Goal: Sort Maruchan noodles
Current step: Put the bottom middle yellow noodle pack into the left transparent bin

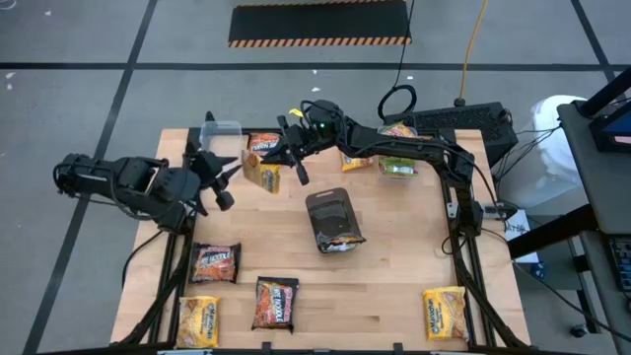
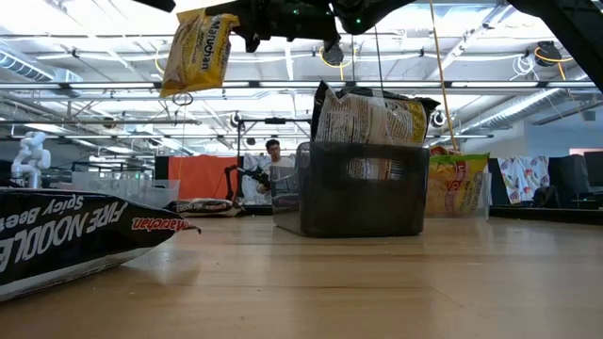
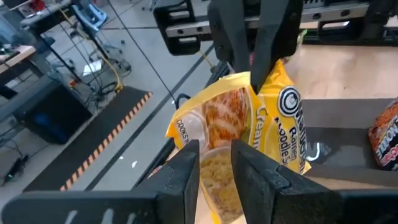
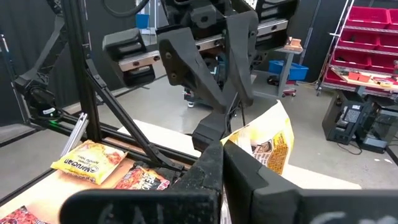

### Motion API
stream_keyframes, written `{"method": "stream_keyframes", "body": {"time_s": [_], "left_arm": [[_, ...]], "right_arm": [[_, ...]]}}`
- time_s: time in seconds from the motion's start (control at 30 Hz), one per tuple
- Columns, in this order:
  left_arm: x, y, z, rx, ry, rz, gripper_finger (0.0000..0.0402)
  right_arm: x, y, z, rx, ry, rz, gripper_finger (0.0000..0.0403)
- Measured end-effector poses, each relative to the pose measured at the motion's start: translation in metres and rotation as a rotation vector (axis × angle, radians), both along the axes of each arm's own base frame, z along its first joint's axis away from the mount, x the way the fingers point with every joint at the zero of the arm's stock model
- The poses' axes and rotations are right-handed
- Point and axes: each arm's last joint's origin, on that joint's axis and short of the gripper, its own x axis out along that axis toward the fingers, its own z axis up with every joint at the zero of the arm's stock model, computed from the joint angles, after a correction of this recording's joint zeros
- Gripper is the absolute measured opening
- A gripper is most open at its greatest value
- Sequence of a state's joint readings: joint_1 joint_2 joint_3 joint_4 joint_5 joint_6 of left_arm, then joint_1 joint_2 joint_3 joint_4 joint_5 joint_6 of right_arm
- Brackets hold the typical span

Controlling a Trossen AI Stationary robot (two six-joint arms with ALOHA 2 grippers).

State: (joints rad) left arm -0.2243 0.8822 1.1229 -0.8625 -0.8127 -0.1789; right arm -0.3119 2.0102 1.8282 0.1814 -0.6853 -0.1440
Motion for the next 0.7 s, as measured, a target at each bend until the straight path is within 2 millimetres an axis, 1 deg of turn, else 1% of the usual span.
{"method": "stream_keyframes", "body": {"time_s": [0.53, 0.6, 0.7], "left_arm": [[0.001, 0.022, 0.001, -0.007, -0.008, 0.145, 0.0099], [0.002, 0.023, 0.001, -0.034, -0.026, 0.13, 0.0099], [0.005, 0.024, 0.002, -0.05, -0.008, 0.042, 0.0099]], "right_arm": [[0.0, 0.0, 0.0, 0.0, 0.0, 0.001, 0.0], [0.0, 0.0, 0.0, 0.0, 0.0, 0.001, 0.0], [0.0, 0.0, 0.0, -0.001, 0.0, 0.001, 0.0]]}}
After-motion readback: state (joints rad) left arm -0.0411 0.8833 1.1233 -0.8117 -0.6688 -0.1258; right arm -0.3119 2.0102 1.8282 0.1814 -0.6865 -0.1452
